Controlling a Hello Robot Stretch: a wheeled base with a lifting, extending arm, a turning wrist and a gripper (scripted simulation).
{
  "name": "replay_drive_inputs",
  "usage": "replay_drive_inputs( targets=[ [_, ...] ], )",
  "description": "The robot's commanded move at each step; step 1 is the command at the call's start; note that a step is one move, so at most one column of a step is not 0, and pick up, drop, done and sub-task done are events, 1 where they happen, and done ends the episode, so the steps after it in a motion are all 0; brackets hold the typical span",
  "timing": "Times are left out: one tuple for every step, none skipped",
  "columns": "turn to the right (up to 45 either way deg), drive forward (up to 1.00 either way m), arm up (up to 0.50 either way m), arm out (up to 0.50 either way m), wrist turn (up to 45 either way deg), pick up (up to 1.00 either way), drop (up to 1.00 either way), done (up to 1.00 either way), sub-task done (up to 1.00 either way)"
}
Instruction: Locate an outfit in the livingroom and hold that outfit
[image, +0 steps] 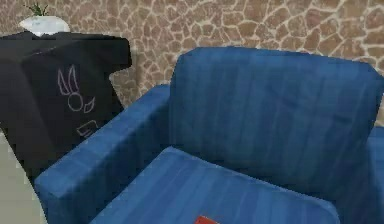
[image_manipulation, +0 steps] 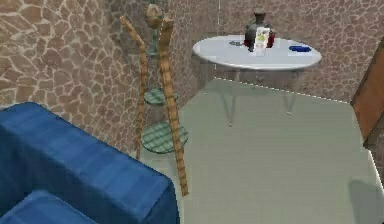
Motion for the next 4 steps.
replay_drive_inputs(
  targets=[
    [-45.0, 0.00, 0.00, 0.00, 0.0, 0.00, 0.00, 0.00, 0.00],
    [-21.0, 0.00, 0.00, 0.00, 0.0, 0.00, 0.00, 0.00, 0.00],
    [0.0, 0.00, 0.50, 0.00, 0.0, 0.00, 0.00, 0.00, 0.00],
    [0.0, 0.00, 0.22, 0.00, 0.0, 0.00, 0.00, 0.00, 0.00]
  ],
)
